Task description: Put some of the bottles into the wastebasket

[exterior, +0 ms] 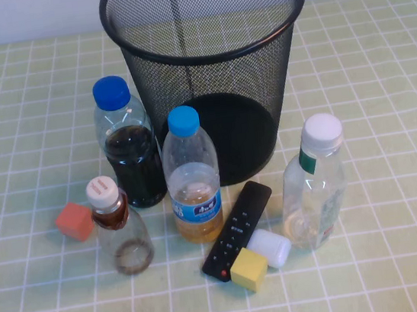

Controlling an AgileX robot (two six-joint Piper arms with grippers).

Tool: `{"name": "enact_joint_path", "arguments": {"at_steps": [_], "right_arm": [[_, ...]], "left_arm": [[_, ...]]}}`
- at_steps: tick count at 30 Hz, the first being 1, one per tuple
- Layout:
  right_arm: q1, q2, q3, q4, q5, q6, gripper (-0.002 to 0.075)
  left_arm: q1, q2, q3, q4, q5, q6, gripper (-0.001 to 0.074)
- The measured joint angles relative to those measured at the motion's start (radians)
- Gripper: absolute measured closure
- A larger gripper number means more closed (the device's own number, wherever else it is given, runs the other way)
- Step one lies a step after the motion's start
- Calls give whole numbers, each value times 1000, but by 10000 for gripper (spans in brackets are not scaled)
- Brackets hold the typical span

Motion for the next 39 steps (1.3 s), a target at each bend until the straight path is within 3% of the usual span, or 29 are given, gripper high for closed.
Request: {"name": "enact_joint_path", "arguments": {"at_steps": [39], "right_arm": [[0, 0, 0, 50, -33, -1, 733]], "left_arm": [[0, 0, 0, 0, 1, 0, 739]]}}
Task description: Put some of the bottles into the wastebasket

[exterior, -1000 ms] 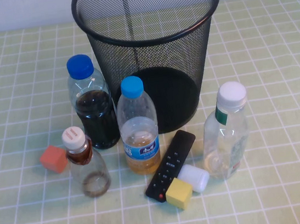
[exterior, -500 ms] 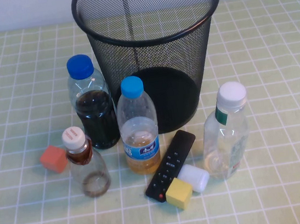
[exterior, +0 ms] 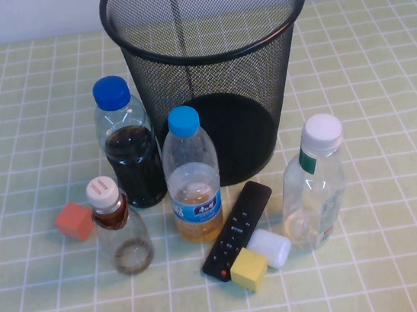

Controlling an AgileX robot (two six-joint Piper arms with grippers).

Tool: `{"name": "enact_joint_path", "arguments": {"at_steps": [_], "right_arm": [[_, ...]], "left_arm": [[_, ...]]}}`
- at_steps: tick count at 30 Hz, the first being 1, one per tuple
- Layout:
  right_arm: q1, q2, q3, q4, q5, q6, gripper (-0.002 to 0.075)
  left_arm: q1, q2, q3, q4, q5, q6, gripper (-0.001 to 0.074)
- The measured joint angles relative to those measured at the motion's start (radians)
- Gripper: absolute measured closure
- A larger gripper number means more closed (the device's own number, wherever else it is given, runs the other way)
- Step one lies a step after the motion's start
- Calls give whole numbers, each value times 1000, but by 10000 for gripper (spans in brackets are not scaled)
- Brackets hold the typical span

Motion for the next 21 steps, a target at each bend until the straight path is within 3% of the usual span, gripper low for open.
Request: {"name": "enact_joint_path", "arguments": {"at_steps": [7, 13, 17, 21], "right_arm": [[0, 0, 0, 337, -143, 1, 733], [0, 0, 0, 728, -329, 1, 733], [0, 0, -2, 795, -409, -2, 733], [0, 35, -60, 806, -325, -11, 726]], "left_arm": [[0, 0, 0, 0, 0, 0, 739], [0, 0, 0, 0, 0, 0, 739], [0, 0, 0, 0, 0, 0, 739], [0, 0, 0, 0, 0, 0, 740]]}}
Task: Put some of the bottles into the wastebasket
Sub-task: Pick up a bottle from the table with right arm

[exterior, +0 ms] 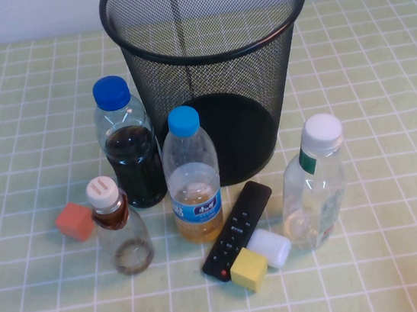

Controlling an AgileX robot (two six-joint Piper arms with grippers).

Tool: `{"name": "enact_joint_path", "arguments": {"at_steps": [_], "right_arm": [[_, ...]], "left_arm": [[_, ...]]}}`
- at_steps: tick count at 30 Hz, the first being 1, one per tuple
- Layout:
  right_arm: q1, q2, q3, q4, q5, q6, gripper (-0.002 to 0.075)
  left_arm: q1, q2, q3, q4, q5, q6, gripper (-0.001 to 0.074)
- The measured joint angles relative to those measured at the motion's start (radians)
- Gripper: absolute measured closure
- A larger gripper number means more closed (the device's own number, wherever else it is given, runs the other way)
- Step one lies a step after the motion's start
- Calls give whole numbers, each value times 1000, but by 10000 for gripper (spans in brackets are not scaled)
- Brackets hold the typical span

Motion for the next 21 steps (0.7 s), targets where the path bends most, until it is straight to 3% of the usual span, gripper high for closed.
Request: {"name": "enact_joint_path", "arguments": {"at_steps": [4, 12, 17, 21], "right_arm": [[0, 155, -137, -48, 185, -30, 726], [0, 625, -490, -368, 717, -15, 726], [0, 816, -583, -482, 821, 5, 726], [8, 879, -586, -438, 799, -28, 726]], "left_arm": [[0, 0, 0, 0, 0, 0, 739], [0, 0, 0, 0, 0, 0, 740], [0, 0, 0, 0, 0, 0, 740], [0, 0, 0, 0, 0, 0, 740]]}}
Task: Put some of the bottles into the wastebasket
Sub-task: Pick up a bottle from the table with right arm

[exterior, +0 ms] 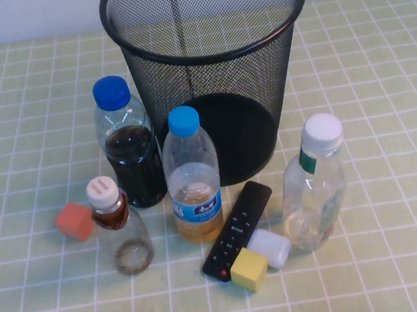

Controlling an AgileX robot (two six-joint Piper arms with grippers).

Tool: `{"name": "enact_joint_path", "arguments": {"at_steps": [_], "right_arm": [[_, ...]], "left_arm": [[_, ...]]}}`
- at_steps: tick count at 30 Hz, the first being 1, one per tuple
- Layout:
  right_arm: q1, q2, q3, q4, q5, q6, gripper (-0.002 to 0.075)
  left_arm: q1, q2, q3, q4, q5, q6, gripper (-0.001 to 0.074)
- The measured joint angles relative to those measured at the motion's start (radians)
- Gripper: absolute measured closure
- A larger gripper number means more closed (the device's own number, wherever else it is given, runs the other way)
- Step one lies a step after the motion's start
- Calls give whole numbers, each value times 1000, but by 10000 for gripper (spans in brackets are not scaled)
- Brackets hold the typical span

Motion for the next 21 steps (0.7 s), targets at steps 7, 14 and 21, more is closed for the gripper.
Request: {"name": "enact_joint_path", "arguments": {"at_steps": [7, 14, 21], "right_arm": [[306, 49, -60, -131, -176, 96, 726], [545, 2, -27, -338, -382, 230, 726], [606, -113, 189, -339, -813, 228, 713]], "left_arm": [[0, 0, 0, 0, 0, 0, 740], [0, 0, 0, 0, 0, 0, 739], [0, 0, 0, 0, 0, 0, 739]]}}
